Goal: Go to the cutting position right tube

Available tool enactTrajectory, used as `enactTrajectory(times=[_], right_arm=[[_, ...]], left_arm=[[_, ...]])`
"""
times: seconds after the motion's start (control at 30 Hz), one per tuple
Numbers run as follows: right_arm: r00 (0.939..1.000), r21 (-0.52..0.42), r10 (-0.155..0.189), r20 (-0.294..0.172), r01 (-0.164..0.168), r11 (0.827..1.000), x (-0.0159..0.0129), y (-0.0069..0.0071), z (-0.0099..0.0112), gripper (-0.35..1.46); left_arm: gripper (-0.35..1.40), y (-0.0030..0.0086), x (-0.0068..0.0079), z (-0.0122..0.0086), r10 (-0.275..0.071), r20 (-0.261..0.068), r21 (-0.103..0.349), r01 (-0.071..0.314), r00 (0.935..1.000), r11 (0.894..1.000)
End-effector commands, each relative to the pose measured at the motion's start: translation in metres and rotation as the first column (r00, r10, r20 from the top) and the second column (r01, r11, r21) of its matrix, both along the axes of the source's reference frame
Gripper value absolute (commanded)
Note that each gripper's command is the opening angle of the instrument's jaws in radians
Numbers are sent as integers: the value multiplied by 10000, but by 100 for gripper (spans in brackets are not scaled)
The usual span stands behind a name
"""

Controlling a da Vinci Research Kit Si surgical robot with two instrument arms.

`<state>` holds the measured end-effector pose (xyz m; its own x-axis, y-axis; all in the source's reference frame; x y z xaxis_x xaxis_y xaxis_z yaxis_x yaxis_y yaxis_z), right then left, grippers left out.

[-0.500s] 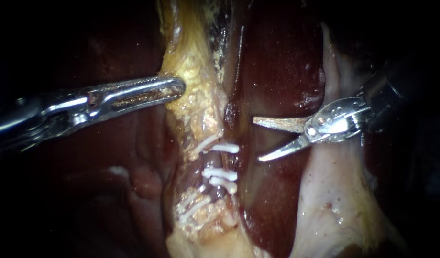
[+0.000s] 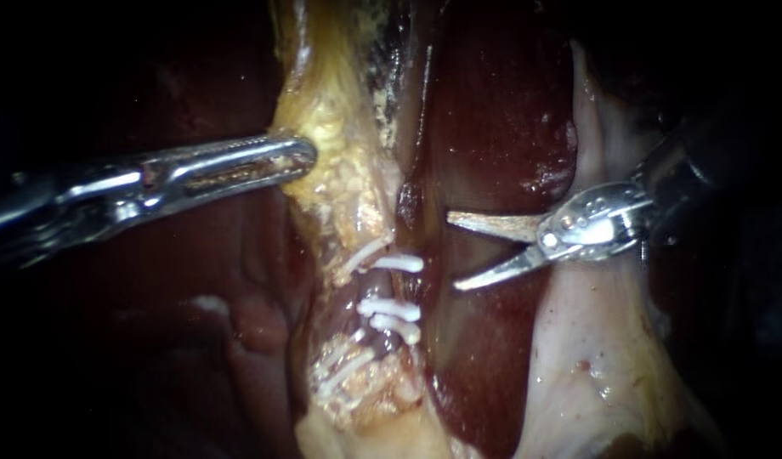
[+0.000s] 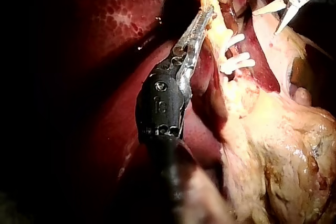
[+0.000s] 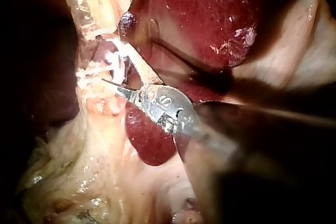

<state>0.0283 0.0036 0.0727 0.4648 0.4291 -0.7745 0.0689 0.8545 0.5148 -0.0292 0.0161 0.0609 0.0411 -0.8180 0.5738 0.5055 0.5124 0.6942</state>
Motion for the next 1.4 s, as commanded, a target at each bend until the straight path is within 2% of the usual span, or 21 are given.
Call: enactTrajectory(times=[0.03, 0.13, 0.37, 0.6, 0.7, 0.97, 1.1, 1.23, 1.4], right_arm=[[10000, 419, -79, 43, 78, 9991, 2, -5, 4, 144], [9992, 1118, -272, 298, 237, 9934, 6, -13, 12, 144], [9971, 2913, -503, 565, 317, 9561, 17, -18, 27, 142], [9942, 3811, -712, 801, 354, 9238, 34, -25, 38, 142], [9910, 3955, -908, 984, 448, 9174, 39, -30, 46, 142], [9842, 4286, -1022, 1446, 308, 9030, 42, -35, 71, 141], [9834, 4348, -1045, 1487, 299, 9000, 48, -32, 77, 141], [9860, 4448, -1074, 1279, 398, 8947, 61, -29, 80, 141], [9903, 4553, -1284, 531, 904, 8857, 72, -26, 76, 139]], left_arm=[[-35, 1, 6, -6, -111, 53, -23, 111, 9999, 9999], [-35, 3, 19, -18, -238, 47, -82, 238, 9997, 9997], [-35, 6, 21, -33, -286, 117, -239, 289, 9995, 9993], [-35, 6, 20, -32, -288, 115, -241, 291, 9995, 9993], [-35, 5, 20, -32, -290, 113, -243, 293, 9995, 9993], [-35, 3, 19, -35, -309, 99, -245, 311, 9995, 9992], [-35, 3, 19, -35, -313, 96, -246, 315, 9995, 9992], [-35, 3, 19, -35, -314, 95, -248, 316, 9995, 9992], [-35, 3, 19, -35, -314, 95, -249, 316, 9995, 9992]])
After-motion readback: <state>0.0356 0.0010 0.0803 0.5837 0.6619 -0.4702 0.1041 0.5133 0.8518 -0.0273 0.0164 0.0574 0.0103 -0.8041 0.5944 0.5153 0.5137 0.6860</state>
